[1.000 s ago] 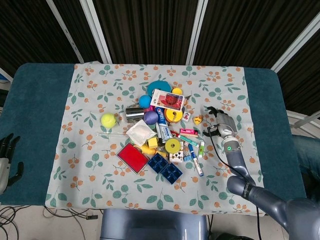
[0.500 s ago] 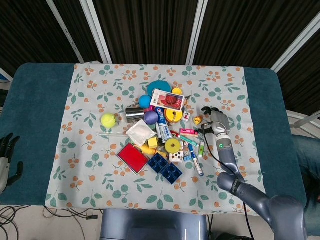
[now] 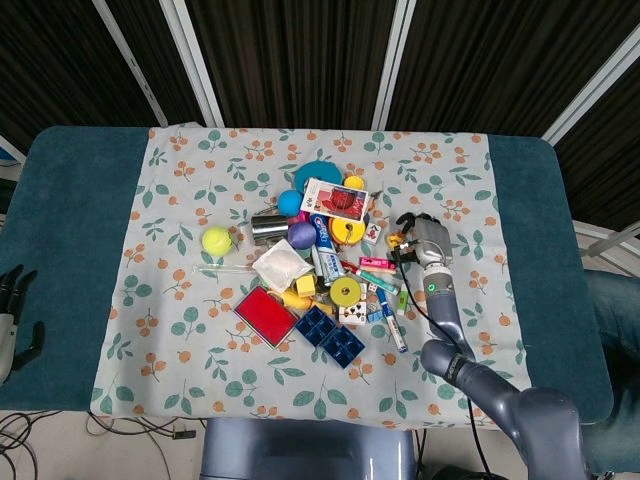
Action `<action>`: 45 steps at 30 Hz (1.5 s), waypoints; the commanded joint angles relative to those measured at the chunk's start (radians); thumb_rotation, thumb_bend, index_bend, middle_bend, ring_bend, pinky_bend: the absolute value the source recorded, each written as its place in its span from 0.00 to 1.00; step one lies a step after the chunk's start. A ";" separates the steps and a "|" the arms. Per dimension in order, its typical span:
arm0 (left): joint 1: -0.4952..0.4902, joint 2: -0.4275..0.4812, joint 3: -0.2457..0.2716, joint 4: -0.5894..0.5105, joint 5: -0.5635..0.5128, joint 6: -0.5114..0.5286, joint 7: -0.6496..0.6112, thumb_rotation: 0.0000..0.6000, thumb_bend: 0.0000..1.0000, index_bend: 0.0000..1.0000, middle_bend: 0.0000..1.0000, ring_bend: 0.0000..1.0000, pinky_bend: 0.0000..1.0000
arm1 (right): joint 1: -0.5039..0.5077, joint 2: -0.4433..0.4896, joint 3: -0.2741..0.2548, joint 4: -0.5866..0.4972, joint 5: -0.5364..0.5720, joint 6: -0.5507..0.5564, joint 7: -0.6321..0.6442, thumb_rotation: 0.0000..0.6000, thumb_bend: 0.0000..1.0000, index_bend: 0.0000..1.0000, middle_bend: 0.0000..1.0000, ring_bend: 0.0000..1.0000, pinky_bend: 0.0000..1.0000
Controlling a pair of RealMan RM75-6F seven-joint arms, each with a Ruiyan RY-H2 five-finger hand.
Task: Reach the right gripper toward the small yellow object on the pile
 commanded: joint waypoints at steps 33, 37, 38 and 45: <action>0.000 0.005 -0.004 -0.006 -0.008 0.000 -0.008 1.00 0.51 0.07 0.00 0.00 0.04 | -0.033 0.042 0.023 -0.057 -0.108 0.118 0.092 1.00 0.45 0.43 0.57 0.31 0.21; 0.001 0.005 -0.004 -0.005 -0.009 0.000 -0.008 1.00 0.51 0.07 0.00 0.00 0.04 | -0.067 0.108 0.036 -0.170 -0.102 0.156 0.076 1.00 0.45 0.43 0.56 0.32 0.21; 0.001 0.005 -0.005 -0.005 -0.009 0.001 -0.008 1.00 0.51 0.07 0.00 0.00 0.04 | -0.080 0.131 0.041 -0.213 -0.097 0.168 0.070 1.00 0.45 0.43 0.56 0.32 0.21; 0.000 0.003 -0.003 -0.004 -0.008 -0.001 -0.002 1.00 0.51 0.07 0.00 0.00 0.04 | -0.183 0.308 0.062 -0.529 -0.083 0.253 0.042 1.00 0.45 0.43 0.56 0.32 0.21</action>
